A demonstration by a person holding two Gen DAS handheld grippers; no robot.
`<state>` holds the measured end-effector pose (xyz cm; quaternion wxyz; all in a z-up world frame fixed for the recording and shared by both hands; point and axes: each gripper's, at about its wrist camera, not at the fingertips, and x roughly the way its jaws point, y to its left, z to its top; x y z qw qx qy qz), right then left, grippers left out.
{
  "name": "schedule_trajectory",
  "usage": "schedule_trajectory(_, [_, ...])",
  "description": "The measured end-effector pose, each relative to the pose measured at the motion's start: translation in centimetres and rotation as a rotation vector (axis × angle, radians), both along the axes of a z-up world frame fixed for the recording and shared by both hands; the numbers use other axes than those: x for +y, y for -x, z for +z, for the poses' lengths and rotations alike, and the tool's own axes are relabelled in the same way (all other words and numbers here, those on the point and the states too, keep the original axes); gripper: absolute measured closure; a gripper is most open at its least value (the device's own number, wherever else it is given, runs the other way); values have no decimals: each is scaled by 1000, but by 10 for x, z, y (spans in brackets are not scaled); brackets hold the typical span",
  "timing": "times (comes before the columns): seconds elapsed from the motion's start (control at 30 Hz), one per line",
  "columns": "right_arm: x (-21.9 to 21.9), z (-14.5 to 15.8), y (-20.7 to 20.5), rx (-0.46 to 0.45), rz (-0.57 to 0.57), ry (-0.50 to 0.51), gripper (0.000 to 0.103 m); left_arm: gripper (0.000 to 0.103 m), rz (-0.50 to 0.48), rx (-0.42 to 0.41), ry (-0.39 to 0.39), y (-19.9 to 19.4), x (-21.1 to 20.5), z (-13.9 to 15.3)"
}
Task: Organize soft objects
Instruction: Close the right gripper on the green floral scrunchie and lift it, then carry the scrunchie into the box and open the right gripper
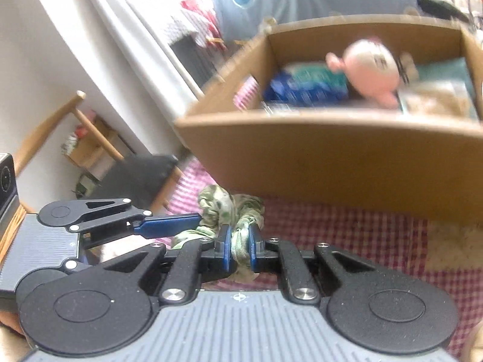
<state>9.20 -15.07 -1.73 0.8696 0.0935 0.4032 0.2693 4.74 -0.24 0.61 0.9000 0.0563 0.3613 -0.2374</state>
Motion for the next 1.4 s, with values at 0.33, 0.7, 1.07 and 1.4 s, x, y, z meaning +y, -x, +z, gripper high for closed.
schedule_trajectory(0.33, [-8, 96, -1, -206, 57, -64, 90, 58, -53, -257, 4, -5, -4, 81])
schedule_trajectory(0.7, [-46, 111, -104, -57, 48, -49, 90, 58, -181, -47, 78, -128, -27, 80])
schedule_trajectory(1.07, [-63, 27, -195, 307, 98, -7, 90, 58, -207, 434, 139, -229, -40, 0])
schedule_trajectory(1.4, [-65, 39, -221, 271, 105, 60, 87, 27, -88, 315, 259, -223, 3, 28])
